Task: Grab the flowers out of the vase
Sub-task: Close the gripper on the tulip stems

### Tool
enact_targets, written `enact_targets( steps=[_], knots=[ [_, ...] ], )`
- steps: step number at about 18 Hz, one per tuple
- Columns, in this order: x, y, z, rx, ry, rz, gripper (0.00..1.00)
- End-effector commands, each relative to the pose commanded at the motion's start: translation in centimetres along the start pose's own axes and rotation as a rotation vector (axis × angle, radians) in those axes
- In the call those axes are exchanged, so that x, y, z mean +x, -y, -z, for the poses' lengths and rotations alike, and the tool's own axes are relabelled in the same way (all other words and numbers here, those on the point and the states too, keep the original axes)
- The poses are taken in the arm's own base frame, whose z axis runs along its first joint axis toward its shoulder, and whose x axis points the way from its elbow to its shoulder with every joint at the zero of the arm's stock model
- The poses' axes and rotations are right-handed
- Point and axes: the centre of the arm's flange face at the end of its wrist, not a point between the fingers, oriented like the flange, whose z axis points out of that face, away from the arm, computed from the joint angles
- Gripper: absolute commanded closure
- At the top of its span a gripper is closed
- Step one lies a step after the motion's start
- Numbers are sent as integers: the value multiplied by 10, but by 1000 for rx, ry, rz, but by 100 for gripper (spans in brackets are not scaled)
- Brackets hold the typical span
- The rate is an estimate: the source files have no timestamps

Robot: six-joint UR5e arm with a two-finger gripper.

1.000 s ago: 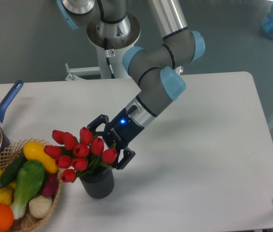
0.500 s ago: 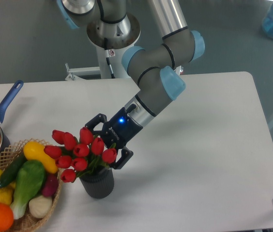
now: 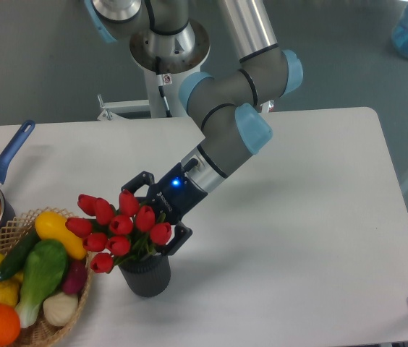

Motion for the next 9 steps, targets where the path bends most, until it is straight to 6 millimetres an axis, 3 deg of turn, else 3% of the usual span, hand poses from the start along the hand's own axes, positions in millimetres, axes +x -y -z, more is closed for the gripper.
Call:
enact_targets(
  steps=[2,6,9],
  knots=[
    [1,0,0,3,-1,0,1],
    [1,-1,1,3,0,17,27],
    [0,0,3,3,4,25,32]
  ],
)
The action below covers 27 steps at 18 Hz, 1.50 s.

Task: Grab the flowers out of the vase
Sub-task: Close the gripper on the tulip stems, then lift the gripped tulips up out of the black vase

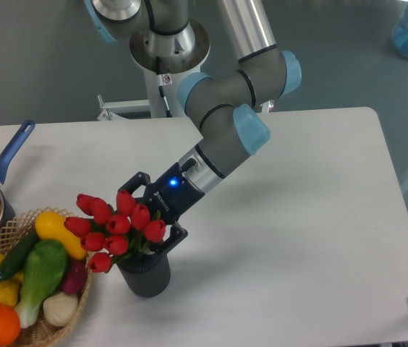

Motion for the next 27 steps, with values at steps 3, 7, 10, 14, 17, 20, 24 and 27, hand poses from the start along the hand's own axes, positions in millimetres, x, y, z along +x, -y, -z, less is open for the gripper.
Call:
enact_targets(
  steps=[3,7,10,14,17,20,24,27],
  knots=[
    [-1,-1,2,0,3,1,42],
    [-2,0,5,2,8,1,52],
    [-3,-1,5,2,9,3,65],
    [-6,-2,12,5,22,23,73],
    [-7,0,13,5,24,25,79],
    [-8,1,15,16,25,25,79],
    [-10,6,25,69,28,26,78],
    [-9,15,33,84,39,10,78]
  ],
)
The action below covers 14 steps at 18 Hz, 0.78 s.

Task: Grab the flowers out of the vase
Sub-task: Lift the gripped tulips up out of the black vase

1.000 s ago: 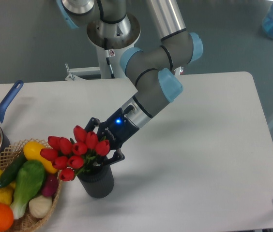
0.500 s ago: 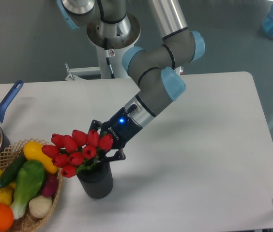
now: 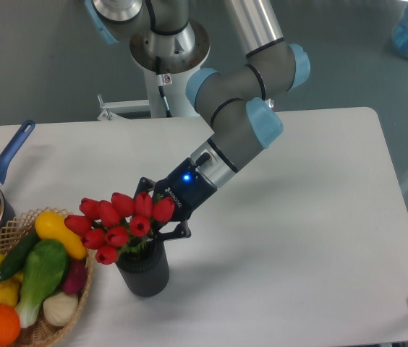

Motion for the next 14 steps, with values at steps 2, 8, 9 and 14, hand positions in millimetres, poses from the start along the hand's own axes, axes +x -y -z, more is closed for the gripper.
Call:
enact_targets(
  steps=[2,8,9,14],
  knots=[
    [1,4,6,1,10,3,78],
    [4,23,22,66,19,25,78],
    [4,23,22,66,19,25,78],
    [7,31,26,70,22,25,78]
  ],
)
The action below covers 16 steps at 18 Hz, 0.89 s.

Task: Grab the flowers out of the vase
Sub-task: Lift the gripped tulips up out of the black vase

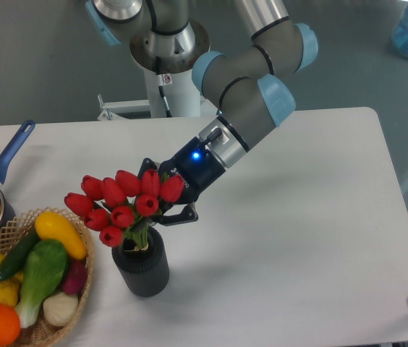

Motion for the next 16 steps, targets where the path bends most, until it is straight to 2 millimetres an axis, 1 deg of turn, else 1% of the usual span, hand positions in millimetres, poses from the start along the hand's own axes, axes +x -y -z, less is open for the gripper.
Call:
enact_targets(
  steps=[3,6,8,11,13,16],
  knots=[
    [2,15,5,4,10,19,78],
    [5,39,12,11,23,44,78],
    [12,56,19,16,33,63,78],
    [22,73,29,23,48,100,78],
    [26,80,34,26,55,101,78],
    [29,85,36,27,58,98,78]
  ],
)
